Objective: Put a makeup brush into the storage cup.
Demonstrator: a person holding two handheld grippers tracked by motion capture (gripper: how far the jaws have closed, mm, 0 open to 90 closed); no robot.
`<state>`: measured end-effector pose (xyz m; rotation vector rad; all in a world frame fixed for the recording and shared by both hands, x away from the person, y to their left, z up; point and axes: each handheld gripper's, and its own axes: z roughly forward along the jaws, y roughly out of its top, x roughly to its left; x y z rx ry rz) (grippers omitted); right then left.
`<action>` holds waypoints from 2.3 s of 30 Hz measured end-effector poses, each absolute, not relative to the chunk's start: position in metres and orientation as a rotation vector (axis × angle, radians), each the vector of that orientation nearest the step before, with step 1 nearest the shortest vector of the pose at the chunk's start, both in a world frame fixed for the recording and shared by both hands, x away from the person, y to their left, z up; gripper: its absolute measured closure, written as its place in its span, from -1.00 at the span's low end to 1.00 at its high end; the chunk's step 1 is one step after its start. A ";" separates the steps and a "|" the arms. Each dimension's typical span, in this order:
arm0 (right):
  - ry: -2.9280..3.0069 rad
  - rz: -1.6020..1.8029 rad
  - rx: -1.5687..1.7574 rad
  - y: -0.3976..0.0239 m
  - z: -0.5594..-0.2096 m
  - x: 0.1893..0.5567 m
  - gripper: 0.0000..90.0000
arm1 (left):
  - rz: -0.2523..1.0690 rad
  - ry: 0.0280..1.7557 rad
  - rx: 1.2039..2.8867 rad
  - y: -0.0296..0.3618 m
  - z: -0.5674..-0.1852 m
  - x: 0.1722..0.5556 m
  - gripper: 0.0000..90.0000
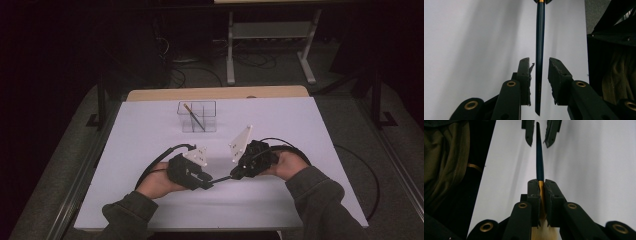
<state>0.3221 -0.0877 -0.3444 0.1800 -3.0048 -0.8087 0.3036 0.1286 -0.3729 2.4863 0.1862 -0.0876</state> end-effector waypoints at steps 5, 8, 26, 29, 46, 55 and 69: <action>-3.024 -0.787 0.232 -0.079 -0.339 0.320 0.83 | -0.085 0.166 2.502 0.125 -0.374 0.302 0.77; -3.050 -0.774 0.238 -0.077 -0.338 0.318 0.82 | -0.041 0.180 2.508 0.125 -0.375 0.301 0.85; -2.988 -0.872 0.067 -0.084 -0.338 0.330 0.40 | 0.043 0.198 2.452 0.138 -0.375 0.296 0.87; -2.961 -0.891 0.077 -0.085 -0.336 0.330 0.58 | 0.047 0.197 2.449 0.138 -0.376 0.296 0.87; -2.939 -0.786 0.164 -0.078 -0.331 0.326 0.83 | -0.053 0.191 2.467 0.136 -0.379 0.295 0.83; -2.978 -0.719 0.252 -0.062 -0.316 0.321 0.84 | -0.086 0.187 2.476 0.135 -0.375 0.296 0.65; -2.949 -0.860 0.068 -0.072 -0.311 0.331 0.24 | 0.002 0.231 2.408 0.146 -0.374 0.297 0.86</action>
